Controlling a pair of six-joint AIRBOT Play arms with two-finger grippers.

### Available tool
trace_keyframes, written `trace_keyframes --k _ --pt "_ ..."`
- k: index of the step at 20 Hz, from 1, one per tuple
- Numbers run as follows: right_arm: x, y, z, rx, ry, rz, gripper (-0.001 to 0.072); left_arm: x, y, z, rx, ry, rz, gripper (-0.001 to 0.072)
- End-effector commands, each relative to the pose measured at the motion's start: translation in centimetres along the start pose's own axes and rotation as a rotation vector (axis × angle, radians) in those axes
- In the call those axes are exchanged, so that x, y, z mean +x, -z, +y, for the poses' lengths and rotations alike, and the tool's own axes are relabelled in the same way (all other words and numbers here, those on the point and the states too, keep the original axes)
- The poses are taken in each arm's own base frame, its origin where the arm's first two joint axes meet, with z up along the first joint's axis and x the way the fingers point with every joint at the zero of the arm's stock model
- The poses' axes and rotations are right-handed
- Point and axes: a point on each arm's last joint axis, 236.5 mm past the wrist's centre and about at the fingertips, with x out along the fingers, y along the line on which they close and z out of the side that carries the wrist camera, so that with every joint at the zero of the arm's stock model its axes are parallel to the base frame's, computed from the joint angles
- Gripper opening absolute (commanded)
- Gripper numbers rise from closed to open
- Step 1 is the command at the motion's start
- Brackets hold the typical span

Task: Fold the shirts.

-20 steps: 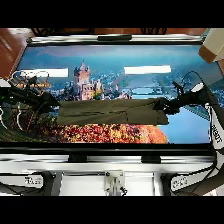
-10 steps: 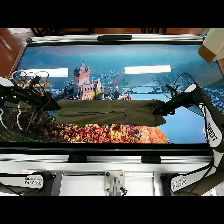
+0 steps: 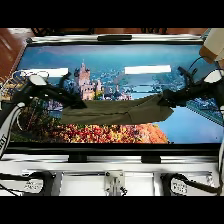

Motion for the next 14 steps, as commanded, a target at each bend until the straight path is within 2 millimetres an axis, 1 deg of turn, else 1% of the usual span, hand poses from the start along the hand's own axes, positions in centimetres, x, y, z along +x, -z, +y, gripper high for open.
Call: trace_keyframes --k 1,5,8,11,14 --pt "-3.5 1.3 2.7 0.019 0.002 -0.059 0.0058 3.9 -0.6 -5.5 0.062 0.072 -0.043 0.0037" --pt "-5.3 3.3 4.1 0.025 0.002 -0.050 0.0059 6.9 0.2 -8.0 0.084 0.071 -0.036 0.0038" --pt "-6.4 4.2 4.9 0.025 0.008 -0.060 0.0058 10.6 0.7 -9.4 0.086 0.063 -0.046 0.0037" --pt "-7.3 5.3 5.6 0.018 0.011 -0.062 0.0059 14.8 1.6 -11.2 0.028 0.127 -0.035 0.0037" --pt "-8.1 6.2 6.2 0.008 0.015 -0.064 0.0059 18.3 2.8 -11.8 -0.054 0.188 0.002 0.0038"
